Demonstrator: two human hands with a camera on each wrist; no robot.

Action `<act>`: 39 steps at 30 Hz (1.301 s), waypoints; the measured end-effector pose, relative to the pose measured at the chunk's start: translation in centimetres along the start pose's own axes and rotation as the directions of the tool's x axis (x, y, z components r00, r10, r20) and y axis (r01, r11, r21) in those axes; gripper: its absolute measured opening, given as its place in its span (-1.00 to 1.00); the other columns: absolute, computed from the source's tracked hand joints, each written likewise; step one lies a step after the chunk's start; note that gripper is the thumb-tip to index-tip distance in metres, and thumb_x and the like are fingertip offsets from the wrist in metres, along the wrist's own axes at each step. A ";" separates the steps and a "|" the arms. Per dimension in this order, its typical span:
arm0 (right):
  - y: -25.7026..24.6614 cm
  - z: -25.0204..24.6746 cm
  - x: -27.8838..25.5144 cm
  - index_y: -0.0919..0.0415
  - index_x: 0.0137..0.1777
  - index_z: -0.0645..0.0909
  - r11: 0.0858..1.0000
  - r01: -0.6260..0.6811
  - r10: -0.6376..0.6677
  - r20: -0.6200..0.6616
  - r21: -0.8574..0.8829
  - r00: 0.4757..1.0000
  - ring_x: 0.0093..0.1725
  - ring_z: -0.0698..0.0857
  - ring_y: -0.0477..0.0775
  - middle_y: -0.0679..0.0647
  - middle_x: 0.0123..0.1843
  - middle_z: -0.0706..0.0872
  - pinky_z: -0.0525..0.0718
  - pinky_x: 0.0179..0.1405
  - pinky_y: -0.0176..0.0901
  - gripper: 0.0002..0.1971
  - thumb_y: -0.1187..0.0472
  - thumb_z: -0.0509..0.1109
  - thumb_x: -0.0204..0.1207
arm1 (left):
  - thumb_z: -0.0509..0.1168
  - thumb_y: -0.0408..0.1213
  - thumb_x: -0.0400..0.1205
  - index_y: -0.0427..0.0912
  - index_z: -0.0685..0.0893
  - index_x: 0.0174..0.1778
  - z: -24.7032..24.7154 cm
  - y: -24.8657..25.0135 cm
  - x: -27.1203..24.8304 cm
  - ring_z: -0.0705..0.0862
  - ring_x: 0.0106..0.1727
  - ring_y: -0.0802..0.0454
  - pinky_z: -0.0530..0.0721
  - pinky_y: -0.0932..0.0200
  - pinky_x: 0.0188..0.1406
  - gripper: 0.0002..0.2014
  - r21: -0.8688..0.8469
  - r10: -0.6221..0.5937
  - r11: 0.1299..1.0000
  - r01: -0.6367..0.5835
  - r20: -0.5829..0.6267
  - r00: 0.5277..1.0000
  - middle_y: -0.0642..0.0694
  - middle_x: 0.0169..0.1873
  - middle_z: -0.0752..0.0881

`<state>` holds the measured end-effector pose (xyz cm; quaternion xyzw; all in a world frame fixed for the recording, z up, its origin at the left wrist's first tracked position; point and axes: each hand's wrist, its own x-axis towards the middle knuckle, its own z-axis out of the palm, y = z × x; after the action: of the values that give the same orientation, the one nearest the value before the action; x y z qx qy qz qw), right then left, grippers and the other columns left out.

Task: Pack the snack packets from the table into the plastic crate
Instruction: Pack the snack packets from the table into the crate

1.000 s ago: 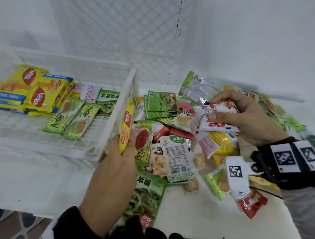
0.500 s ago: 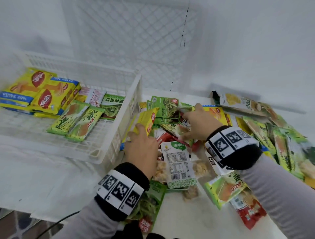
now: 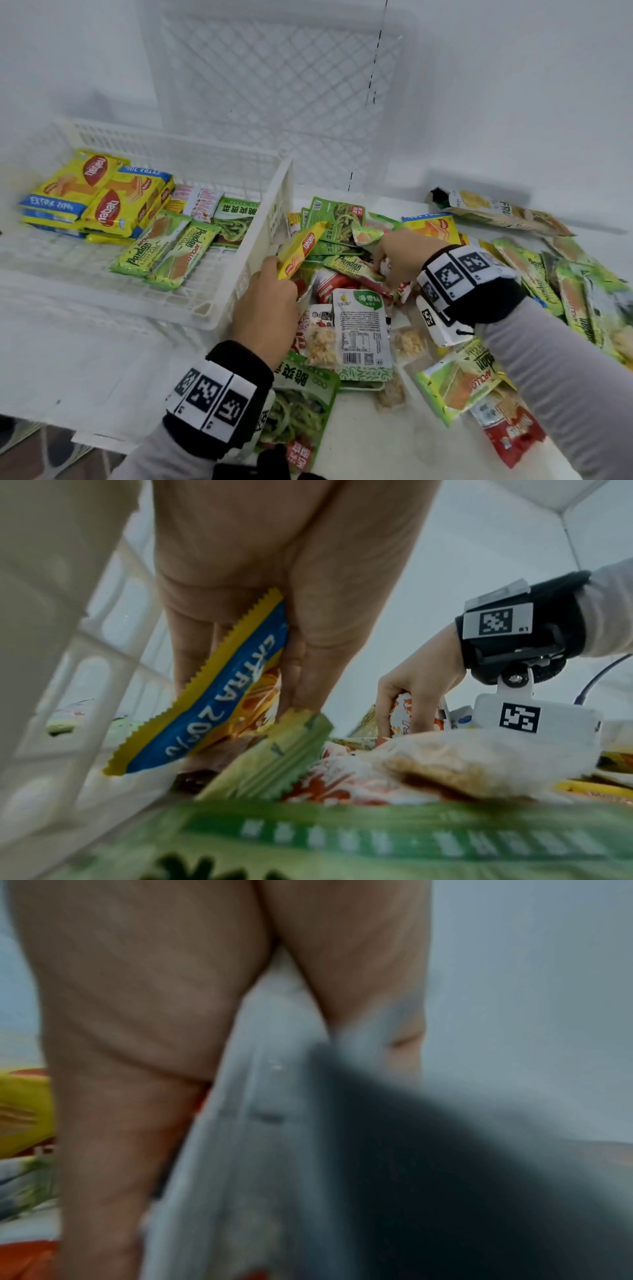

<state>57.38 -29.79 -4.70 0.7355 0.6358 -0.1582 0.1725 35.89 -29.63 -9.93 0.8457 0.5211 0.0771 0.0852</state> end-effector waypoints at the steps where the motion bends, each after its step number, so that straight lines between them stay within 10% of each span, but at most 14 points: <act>1: 0.2 -0.1 -0.1 0.09 0.13 0.73 1.000 0.010 -0.010 -0.016 0.019 1.000 -0.03 0.56 -0.01 -0.01 -0.01 0.61 0.50 -0.21 -0.27 -0.65 0.20 0.59 0.31 | 0.30 -0.24 0.63 -0.24 0.66 -0.24 -0.1 0.0 0.0 0.59 0.10 -0.14 0.58 0.00 -0.14 -0.82 -0.008 0.002 1.000 -0.002 -0.006 1.000 -0.15 0.46 0.28; 7: 1.0 -0.2 -1.0 0.08 0.02 0.78 0.994 0.068 -0.056 -0.136 0.087 0.989 -0.09 0.59 -0.05 0.00 0.05 0.73 0.48 -0.24 -0.29 -0.78 0.21 0.50 0.36 | 0.24 -0.33 0.66 -0.28 0.53 -0.29 -1.9 1.5 0.2 0.58 -0.22 0.26 0.62 0.17 -0.31 -0.79 -0.293 0.050 0.952 -0.092 -0.148 0.988 -0.13 0.33 0.36; 10: 1.4 -0.3 -1.8 0.07 0.02 0.80 0.989 0.075 -0.050 -0.189 0.127 0.981 -0.13 0.62 -0.05 -0.01 -0.02 0.74 0.49 -0.33 -0.37 -0.78 0.21 0.49 0.37 | 0.30 -0.21 0.65 -0.28 0.60 -0.31 -3.8 2.5 0.2 0.58 -0.16 0.05 0.59 0.13 -0.08 -0.74 -0.315 0.084 0.931 -0.185 -0.310 0.947 -0.16 0.21 0.47; 18: 3.1 -1.4 -5.0 -0.11 -0.09 0.76 0.904 0.137 0.000 -0.321 0.404 0.947 -0.03 0.69 -0.04 -0.09 0.09 0.73 0.54 -0.15 -0.25 -0.82 0.14 0.54 0.32 | 0.41 -0.21 0.56 -0.17 0.56 -0.38 -9.4 2.2 0.2 0.37 -0.30 0.33 0.30 0.70 -0.22 -0.76 -0.473 -0.019 0.847 -0.245 -0.488 0.873 0.02 -0.28 0.38; 23: 3.3 -2.3 -6.9 -0.37 -0.34 0.65 0.797 0.226 0.035 -0.416 0.560 0.909 -0.08 0.77 -0.03 -0.14 -0.04 0.80 0.71 -0.10 -0.15 -0.73 0.11 0.58 0.27 | 0.41 -0.13 0.54 -0.09 0.62 -0.41 -12.0 1.2 -0.1 0.48 -0.29 0.21 0.29 0.50 -0.34 -0.77 -0.480 -0.020 0.843 -0.241 -0.475 0.880 0.16 -0.33 0.45; 29: 2.3 -3.4 -7.4 -0.30 -0.37 0.68 0.651 0.348 0.109 -0.537 0.674 0.836 -0.22 0.59 -0.63 -0.48 -0.17 0.63 0.48 -0.19 -0.46 -0.70 0.20 0.61 0.27 | 0.43 -0.05 0.50 -0.07 0.65 -0.47 -14.3 -1.3 -0.1 0.51 -0.47 0.35 0.40 0.54 -0.38 -0.73 -0.636 -0.004 0.723 -0.271 -0.396 0.918 0.18 -0.53 0.57; 34: -1.0 -5.2 -7.4 -0.22 -0.29 0.70 0.555 0.473 0.143 -0.639 0.684 0.756 -0.28 0.65 -0.53 -0.51 -0.33 0.70 0.54 -0.27 -0.58 -0.72 0.25 0.60 0.30 | 0.43 0.06 0.45 -0.03 0.70 -0.42 -17.0 -6.1 0.3 0.36 -0.62 0.19 0.34 0.41 -0.60 -0.74 -0.729 -0.020 0.614 -0.301 -0.396 0.918 0.06 -0.58 0.55; 39: -6.6 -7.5 -6.9 0.03 -0.16 0.75 0.397 0.572 0.165 -0.669 0.718 0.725 -0.43 0.69 -0.17 0.01 -0.21 0.80 0.65 -0.33 -0.35 -0.82 0.32 0.58 0.32 | 0.42 0.14 0.41 0.03 0.68 -0.42 -19.4 -11.7 1.4 0.31 -0.68 0.22 0.27 0.44 -0.71 -0.73 -0.617 0.054 0.732 -0.288 -0.370 0.928 0.15 -0.68 0.47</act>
<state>49.96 -31.55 4.72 0.6210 0.5576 -0.2279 -0.5016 22.09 -21.93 6.34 0.7802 0.3849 0.4031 0.2838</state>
